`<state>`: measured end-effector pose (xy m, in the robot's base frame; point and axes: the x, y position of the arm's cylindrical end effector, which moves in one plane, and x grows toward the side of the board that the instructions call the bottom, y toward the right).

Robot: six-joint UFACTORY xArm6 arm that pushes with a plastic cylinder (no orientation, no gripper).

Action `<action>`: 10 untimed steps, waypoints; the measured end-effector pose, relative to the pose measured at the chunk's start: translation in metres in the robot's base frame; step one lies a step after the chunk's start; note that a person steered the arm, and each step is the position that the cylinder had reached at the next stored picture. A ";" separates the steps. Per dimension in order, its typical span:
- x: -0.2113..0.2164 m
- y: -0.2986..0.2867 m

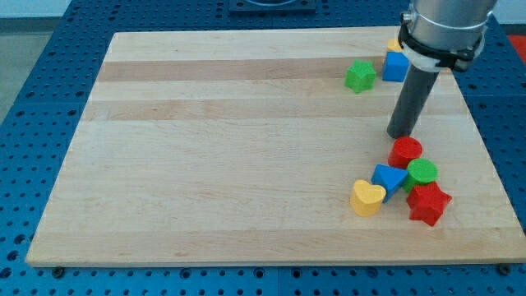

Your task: Put the green star on the left side of red circle

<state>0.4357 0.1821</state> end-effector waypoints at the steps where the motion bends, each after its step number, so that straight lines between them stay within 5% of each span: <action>1: -0.032 0.034; 3: -0.103 0.036; 5: -0.103 -0.067; 8: -0.157 -0.086; 10: -0.080 -0.095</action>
<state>0.3555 0.0872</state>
